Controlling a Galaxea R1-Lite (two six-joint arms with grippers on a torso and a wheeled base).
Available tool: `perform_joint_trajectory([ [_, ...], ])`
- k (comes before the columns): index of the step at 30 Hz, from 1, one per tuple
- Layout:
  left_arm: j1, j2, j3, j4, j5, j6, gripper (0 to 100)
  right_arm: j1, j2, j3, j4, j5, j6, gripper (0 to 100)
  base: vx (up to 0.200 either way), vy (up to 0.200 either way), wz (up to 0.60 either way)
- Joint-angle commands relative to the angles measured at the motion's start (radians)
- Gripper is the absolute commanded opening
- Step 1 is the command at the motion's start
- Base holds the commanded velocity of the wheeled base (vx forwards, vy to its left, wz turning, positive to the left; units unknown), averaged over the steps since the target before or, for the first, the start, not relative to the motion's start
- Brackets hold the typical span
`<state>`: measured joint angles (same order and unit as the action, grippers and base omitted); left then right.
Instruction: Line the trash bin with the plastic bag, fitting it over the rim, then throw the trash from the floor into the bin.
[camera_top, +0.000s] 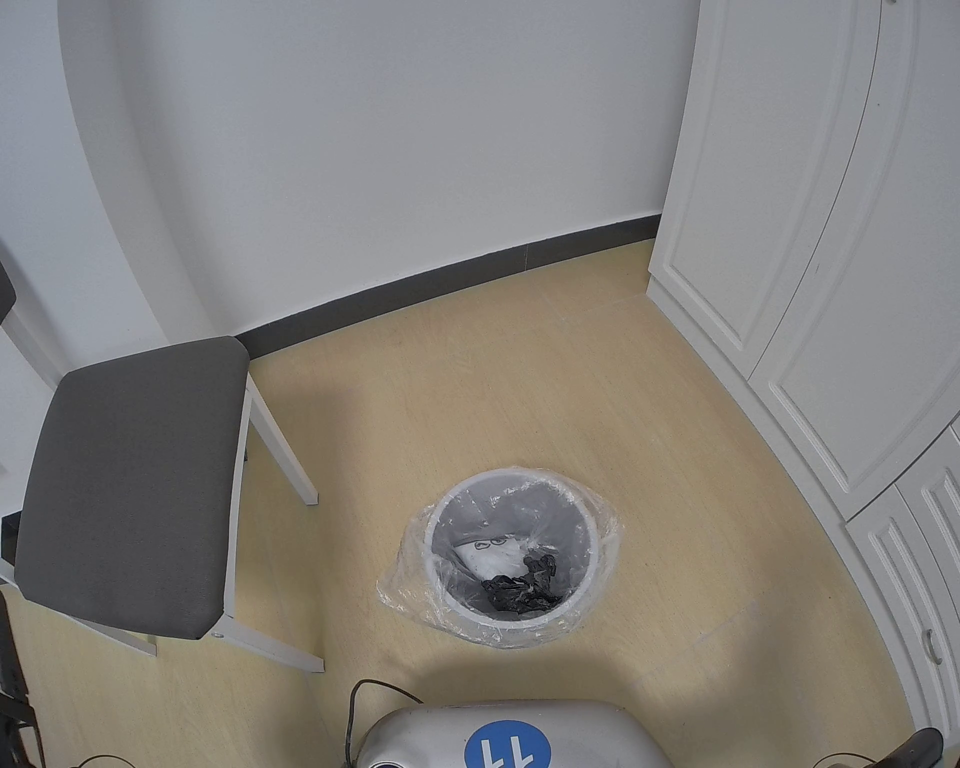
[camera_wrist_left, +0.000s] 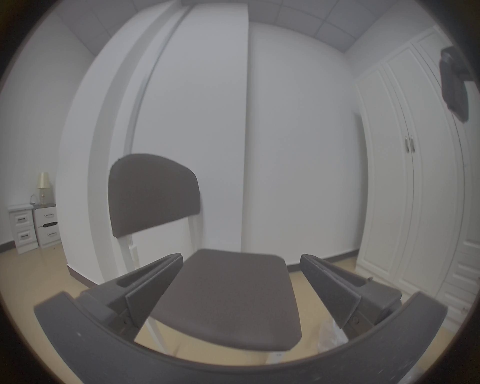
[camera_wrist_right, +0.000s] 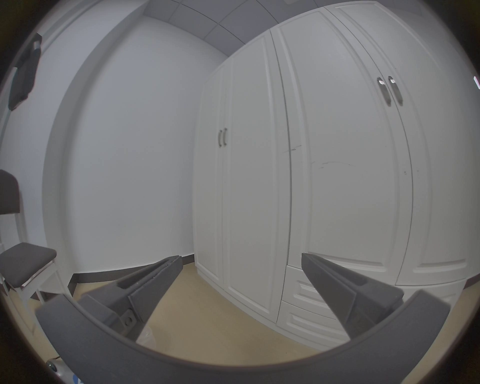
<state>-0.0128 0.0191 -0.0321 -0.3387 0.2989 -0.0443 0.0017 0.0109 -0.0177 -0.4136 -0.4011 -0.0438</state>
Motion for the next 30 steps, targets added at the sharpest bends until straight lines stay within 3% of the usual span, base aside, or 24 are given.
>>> perform_joint_trajectory([
  [1,0.004,-0.019,0.032,0.118,-0.04,0.009,100,0.0,-0.011,0.016,-0.002,0.011,-0.024,100,0.0,0.0,0.0],
  [5,0.002,-0.019,0.032,0.27,-0.038,0.003,100,0.0,-0.011,0.016,-0.002,0.01,-0.028,100,0.0,0.0,0.0],
  [10,0.004,-0.019,0.032,0.268,-0.041,0.009,100,0.0,-0.011,0.016,0.009,0.01,-0.028,100,0.0,0.0,0.0],
  [18,0.004,-0.019,0.031,0.29,-0.129,0.012,100,0.0,-0.011,0.016,0.059,0.011,-0.03,100,0.0,0.0,0.0],
  [26,0.004,-0.019,0.032,0.29,-0.139,0.011,100,0.0,-0.011,0.016,0.219,0.013,-0.05,100,0.0,0.0,0.0],
  [30,0.004,-0.019,0.032,0.291,-0.195,0.007,100,0.0,-0.011,0.016,0.34,0.015,-0.022,100,0.0,0.0,0.0],
])
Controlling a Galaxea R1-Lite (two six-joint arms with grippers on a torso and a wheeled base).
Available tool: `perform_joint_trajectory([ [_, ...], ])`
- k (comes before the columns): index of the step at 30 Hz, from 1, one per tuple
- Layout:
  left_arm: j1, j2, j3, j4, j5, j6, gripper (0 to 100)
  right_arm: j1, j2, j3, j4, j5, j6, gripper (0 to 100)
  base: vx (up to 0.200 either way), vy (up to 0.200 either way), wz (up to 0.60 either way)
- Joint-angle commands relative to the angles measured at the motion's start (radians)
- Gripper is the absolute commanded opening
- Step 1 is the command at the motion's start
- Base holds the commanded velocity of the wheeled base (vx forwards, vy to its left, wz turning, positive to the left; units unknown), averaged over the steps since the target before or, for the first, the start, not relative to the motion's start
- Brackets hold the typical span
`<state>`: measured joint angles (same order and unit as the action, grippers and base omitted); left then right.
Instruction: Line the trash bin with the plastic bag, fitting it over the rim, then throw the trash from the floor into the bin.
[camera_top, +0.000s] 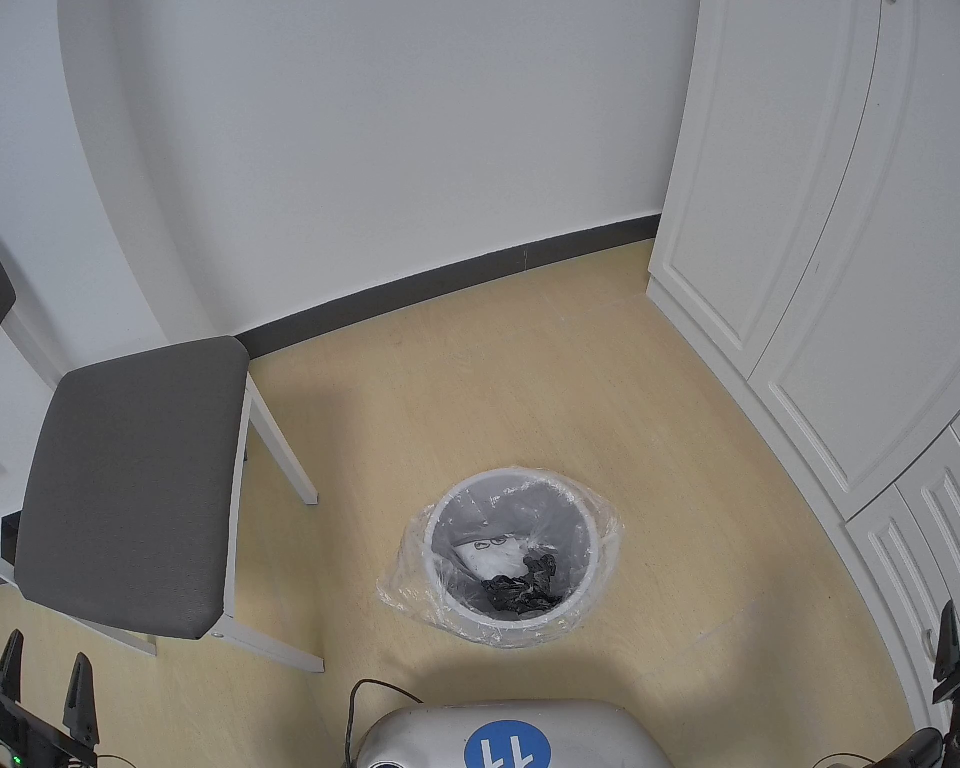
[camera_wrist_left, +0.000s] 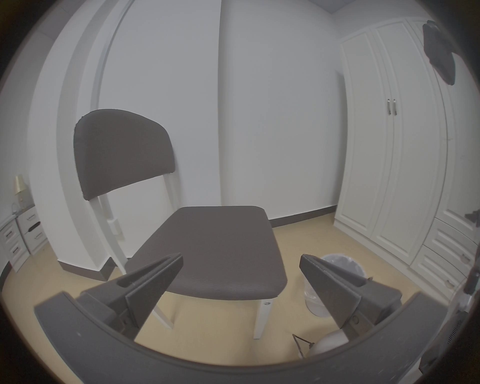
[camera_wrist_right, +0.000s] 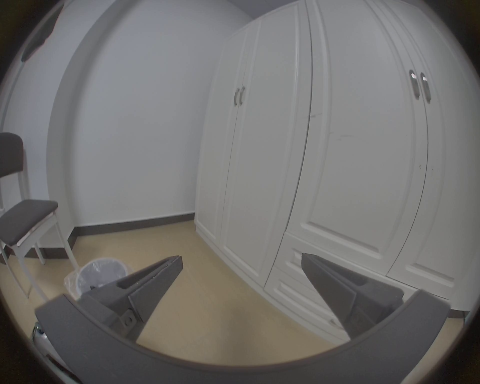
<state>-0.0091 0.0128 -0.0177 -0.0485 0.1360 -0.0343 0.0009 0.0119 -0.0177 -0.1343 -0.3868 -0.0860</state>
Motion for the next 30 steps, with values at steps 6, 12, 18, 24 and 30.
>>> perform_joint_trajectory([
  [6,0.0,-0.013,0.018,0.044,-0.121,-0.004,100,0.001,-0.012,0.015,0.065,0.077,0.038,100,0.0,0.0,0.0],
  [12,-0.002,-0.013,0.018,0.045,-0.124,0.013,100,0.001,-0.012,0.015,0.067,0.154,0.038,100,0.0,0.0,0.0],
  [18,0.0,-0.013,0.018,0.045,-0.124,0.013,100,0.001,-0.012,0.015,0.07,0.24,0.045,100,0.0,0.0,0.0],
  [24,0.0,-0.013,0.018,0.045,-0.127,0.02,100,0.001,-0.012,0.015,0.074,0.387,0.074,100,0.0,0.0,0.0],
  [30,0.0,-0.013,0.018,0.045,-0.127,0.02,100,0.001,-0.012,0.015,0.073,0.387,0.081,100,0.0,0.0,0.0],
])
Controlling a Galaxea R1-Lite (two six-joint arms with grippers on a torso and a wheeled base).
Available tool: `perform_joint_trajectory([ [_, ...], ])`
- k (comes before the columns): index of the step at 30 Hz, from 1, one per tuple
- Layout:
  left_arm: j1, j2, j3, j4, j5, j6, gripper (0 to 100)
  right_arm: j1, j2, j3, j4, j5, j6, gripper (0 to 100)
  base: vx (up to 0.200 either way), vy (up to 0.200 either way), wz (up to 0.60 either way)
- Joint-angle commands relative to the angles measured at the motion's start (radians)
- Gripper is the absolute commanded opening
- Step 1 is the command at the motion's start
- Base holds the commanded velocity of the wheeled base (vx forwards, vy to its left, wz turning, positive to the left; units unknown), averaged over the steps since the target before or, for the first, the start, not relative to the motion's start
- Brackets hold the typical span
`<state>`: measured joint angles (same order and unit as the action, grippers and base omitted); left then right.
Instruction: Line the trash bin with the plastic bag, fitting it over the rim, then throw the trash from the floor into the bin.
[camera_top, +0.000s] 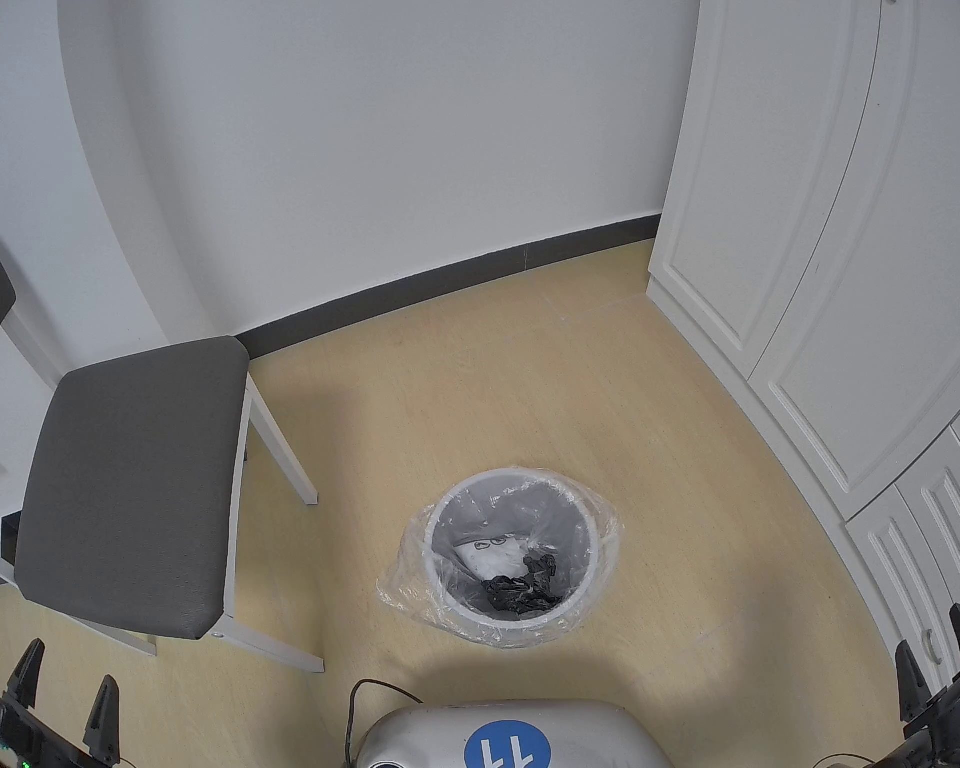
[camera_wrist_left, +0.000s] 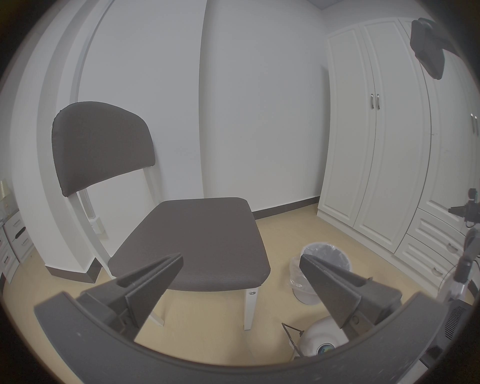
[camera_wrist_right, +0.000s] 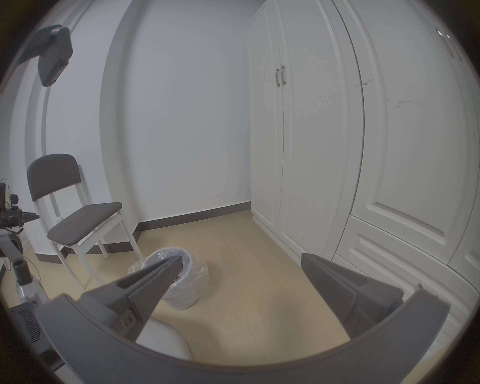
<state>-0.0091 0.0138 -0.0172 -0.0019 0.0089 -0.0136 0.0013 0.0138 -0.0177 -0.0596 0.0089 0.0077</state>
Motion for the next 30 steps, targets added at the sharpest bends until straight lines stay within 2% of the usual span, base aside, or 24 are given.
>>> perform_joint_trajectory([
  [1,0.0,-0.014,0.017,-0.001,0.0,0.0,100,0.0,-0.014,0.015,-0.006,-0.009,-0.026,100,0.0,0.0,0.0],
  [5,0.0,-0.014,0.017,0.0,0.0,0.003,100,0.0,-0.014,0.016,-0.016,-0.018,-0.041,100,0.0,0.0,0.0],
  [9,0.0,-0.014,0.017,0.0,0.0,0.003,100,0.0,-0.014,0.016,-0.011,-0.03,-0.017,100,0.0,0.0,0.0],
  [13,0.0,-0.014,0.017,0.0,0.0,0.003,100,-0.001,-0.014,0.015,-0.011,-0.027,-0.043,100,0.0,0.0,0.0],
  [15,0.0,-0.014,0.017,0.0,0.0,0.003,100,-0.001,-0.014,0.015,0.001,0.009,-0.018,100,0.0,0.0,0.0],
  [16,0.0,-0.014,0.017,0.0,0.0,0.004,100,-0.001,-0.014,0.015,0.003,0.054,-0.009,100,0.0,0.0,0.0],
  [17,0.0,-0.014,0.017,0.0,0.0,0.004,100,-0.001,-0.014,0.015,0.003,0.054,-0.009,100,0.0,0.0,0.0],
  [18,0.0,-0.014,0.017,0.0,0.0,0.011,100,-0.001,-0.014,0.015,0.007,0.095,0.003,100,0.0,0.0,0.0],
  [19,0.0,-0.014,0.017,0.0,0.0,0.011,100,-0.001,-0.014,0.013,0.007,0.094,0.003,100,0.0,0.0,0.0],
  [21,0.0,-0.014,0.017,0.0,0.0,0.011,100,-0.001,-0.014,0.013,0.009,0.079,0.0,100,0.0,0.0,0.0],
  [23,0.0,-0.014,0.017,0.0,0.0,0.011,100,0.0,-0.014,0.012,0.01,-0.04,-0.003,100,0.0,0.0,0.0],
  [24,0.0,-0.014,0.017,0.0,0.0,0.011,100,0.0,-0.014,0.012,0.01,-0.047,-0.003,100,0.0,0.0,0.0],
  [25,0.0,-0.014,0.017,0.0,0.002,0.011,100,-0.001,-0.012,0.015,0.007,-0.129,-0.005,100,0.0,0.0,0.0],
  [26,0.0,-0.014,0.017,0.0,0.002,0.009,100,-0.001,-0.012,0.015,0.006,-0.161,-0.008,100,0.0,0.0,0.0],
  [30,0.0,-0.014,0.017,0.0,0.003,0.0,100,-0.001,-0.012,0.016,0.004,-0.205,-0.005,100,0.0,0.0,0.0],
])
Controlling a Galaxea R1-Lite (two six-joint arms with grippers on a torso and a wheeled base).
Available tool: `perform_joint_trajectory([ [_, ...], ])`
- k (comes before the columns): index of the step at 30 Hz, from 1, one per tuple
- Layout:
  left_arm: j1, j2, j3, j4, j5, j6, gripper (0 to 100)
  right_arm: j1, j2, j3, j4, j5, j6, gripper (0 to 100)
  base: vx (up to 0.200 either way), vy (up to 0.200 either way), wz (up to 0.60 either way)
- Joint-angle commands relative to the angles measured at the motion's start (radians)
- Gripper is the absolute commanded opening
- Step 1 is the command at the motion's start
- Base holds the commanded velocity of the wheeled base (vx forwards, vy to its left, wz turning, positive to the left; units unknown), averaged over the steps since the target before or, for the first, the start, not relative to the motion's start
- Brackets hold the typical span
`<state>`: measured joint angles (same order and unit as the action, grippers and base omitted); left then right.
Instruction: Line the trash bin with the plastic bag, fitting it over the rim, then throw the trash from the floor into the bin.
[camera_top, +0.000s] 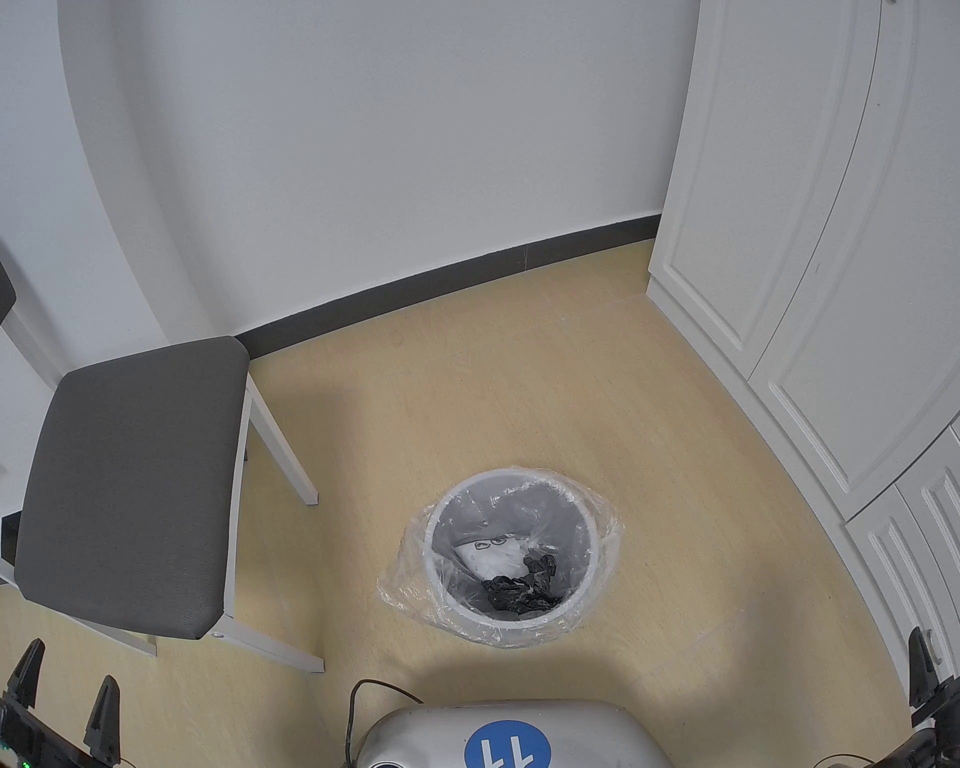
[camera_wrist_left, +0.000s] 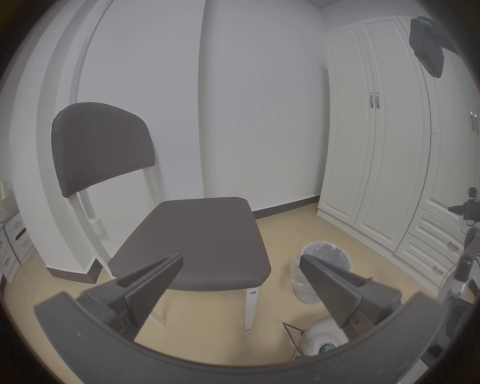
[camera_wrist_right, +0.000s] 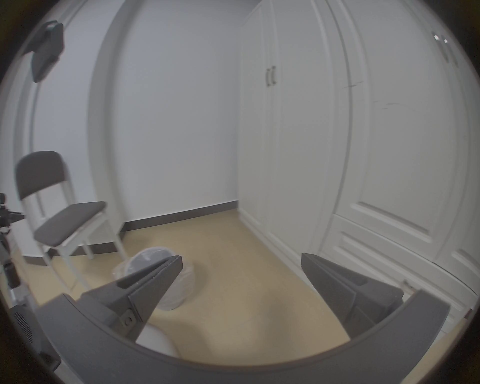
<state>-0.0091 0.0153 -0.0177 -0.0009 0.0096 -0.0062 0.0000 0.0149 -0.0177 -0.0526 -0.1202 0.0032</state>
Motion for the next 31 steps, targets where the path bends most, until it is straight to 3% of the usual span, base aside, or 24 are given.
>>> perform_joint_trajectory([
  [1,0.0,-0.015,0.018,-0.001,0.003,-0.005,100,0.0,-0.013,0.016,-0.003,-0.075,-0.005,100,0.0,0.0,0.0],
  [5,0.0,-0.015,0.018,-0.001,0.001,0.0,100,0.0,-0.013,0.015,-0.001,-0.055,-0.015,100,0.0,0.0,0.0],
  [10,0.0,-0.015,0.018,-0.001,0.0,0.005,100,0.0,-0.013,0.016,0.048,0.105,0.001,100,0.0,0.0,0.0],
  [31,0.0,-0.015,0.018,-0.001,0.001,-0.001,100,0.002,-0.015,0.016,0.051,0.113,0.018,100,0.0,0.0,0.0],
])
